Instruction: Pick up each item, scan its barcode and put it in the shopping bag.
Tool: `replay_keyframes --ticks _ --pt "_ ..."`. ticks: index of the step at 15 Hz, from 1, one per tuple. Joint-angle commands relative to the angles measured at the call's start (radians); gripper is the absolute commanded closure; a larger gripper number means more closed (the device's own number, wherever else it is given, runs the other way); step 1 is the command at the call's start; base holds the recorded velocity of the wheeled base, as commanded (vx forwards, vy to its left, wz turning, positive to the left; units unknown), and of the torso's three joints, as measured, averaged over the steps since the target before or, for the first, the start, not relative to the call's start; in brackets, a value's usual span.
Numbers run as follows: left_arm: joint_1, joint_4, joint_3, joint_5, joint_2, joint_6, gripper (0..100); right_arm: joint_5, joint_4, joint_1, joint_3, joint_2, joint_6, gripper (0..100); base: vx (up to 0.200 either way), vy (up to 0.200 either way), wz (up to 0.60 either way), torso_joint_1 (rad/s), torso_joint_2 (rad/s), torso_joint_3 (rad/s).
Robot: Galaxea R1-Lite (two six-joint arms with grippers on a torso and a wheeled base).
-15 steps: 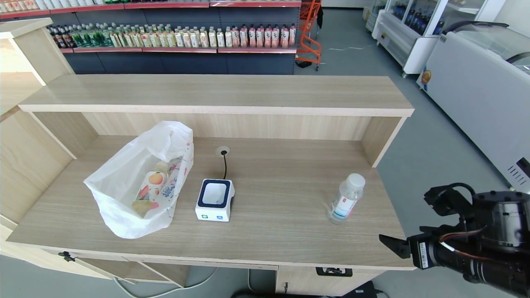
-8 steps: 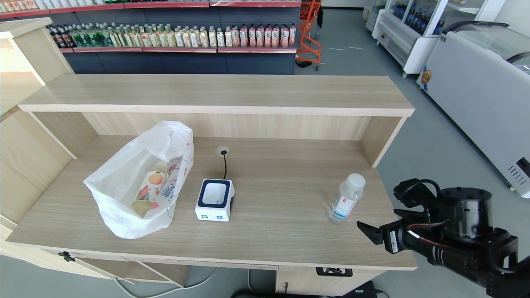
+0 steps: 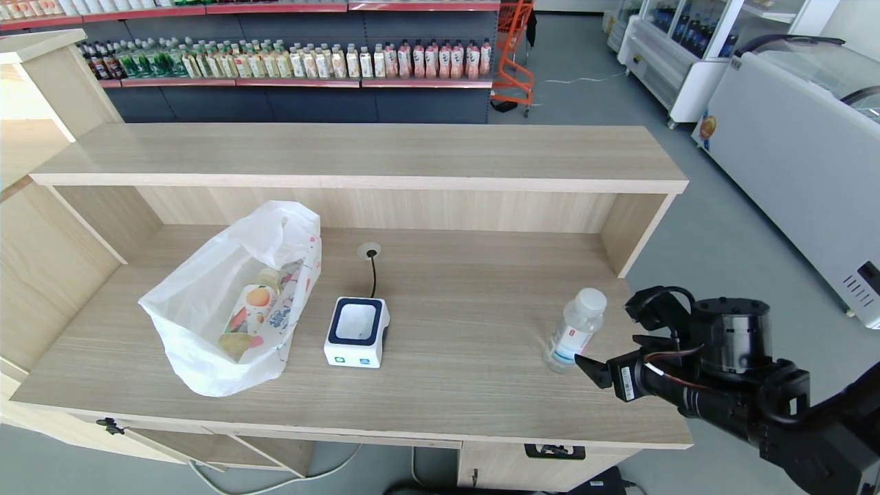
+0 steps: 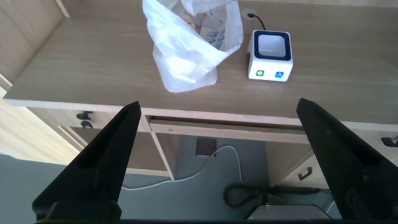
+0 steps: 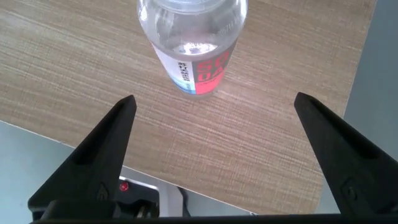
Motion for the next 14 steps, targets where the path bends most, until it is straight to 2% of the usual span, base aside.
replay_keyframes --ticks 1,14 --pt "0.000 0.000 0.000 0.000 0.000 -0.001 0 0.000 0.002 0.015 -0.022 0.034 -0.004 0 0.000 0.000 0.00 0.000 0.00 0.000" --pt "0.000 0.000 0.000 0.000 0.000 -0.001 0 0.002 0.002 0.023 -0.245 0.219 -0.076 0 0.000 0.000 0.00 0.000 0.00 0.000"
